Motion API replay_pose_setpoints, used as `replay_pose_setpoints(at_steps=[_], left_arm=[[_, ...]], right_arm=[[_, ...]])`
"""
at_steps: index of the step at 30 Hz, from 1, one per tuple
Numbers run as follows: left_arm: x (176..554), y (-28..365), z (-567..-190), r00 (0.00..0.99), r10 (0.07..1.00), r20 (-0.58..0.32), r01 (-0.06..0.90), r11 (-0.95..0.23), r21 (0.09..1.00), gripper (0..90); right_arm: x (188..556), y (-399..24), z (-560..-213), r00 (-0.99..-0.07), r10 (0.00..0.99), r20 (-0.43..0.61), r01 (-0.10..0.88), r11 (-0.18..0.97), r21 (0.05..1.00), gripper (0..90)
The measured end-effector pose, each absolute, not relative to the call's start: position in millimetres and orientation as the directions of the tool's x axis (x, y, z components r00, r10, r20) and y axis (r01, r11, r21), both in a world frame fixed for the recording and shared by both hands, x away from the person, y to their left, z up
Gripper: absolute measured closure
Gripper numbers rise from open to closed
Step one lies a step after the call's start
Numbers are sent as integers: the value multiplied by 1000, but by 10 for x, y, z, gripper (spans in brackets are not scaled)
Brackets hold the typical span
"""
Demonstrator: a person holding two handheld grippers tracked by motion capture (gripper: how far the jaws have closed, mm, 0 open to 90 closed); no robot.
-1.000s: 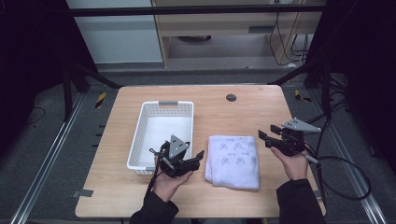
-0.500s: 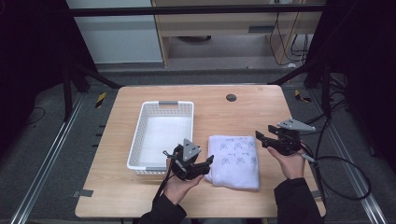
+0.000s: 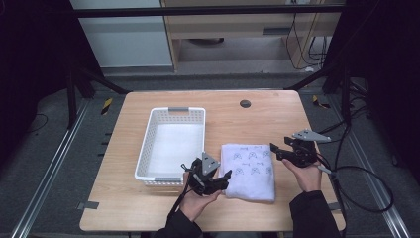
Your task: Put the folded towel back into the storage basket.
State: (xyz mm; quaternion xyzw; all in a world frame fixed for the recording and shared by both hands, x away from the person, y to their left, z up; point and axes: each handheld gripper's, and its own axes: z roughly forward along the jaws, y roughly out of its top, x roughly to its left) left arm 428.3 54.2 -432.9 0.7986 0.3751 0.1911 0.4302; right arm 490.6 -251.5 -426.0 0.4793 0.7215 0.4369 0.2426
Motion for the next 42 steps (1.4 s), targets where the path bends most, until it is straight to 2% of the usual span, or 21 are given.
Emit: replay_pose_setpoints(at_steps=[28, 42], left_arm=[[4233, 341, -4692, 626, 780, -4, 481, -382, 789, 380], [4266, 307, -4852, 609, 793, -5, 512, -389, 766, 323]], right_arm=[[5026, -2440, -4642, -419, 905, 75, 552, 188, 812, 333], [5056, -2391, -4745, -423, 903, 74, 579, 207, 789, 323]])
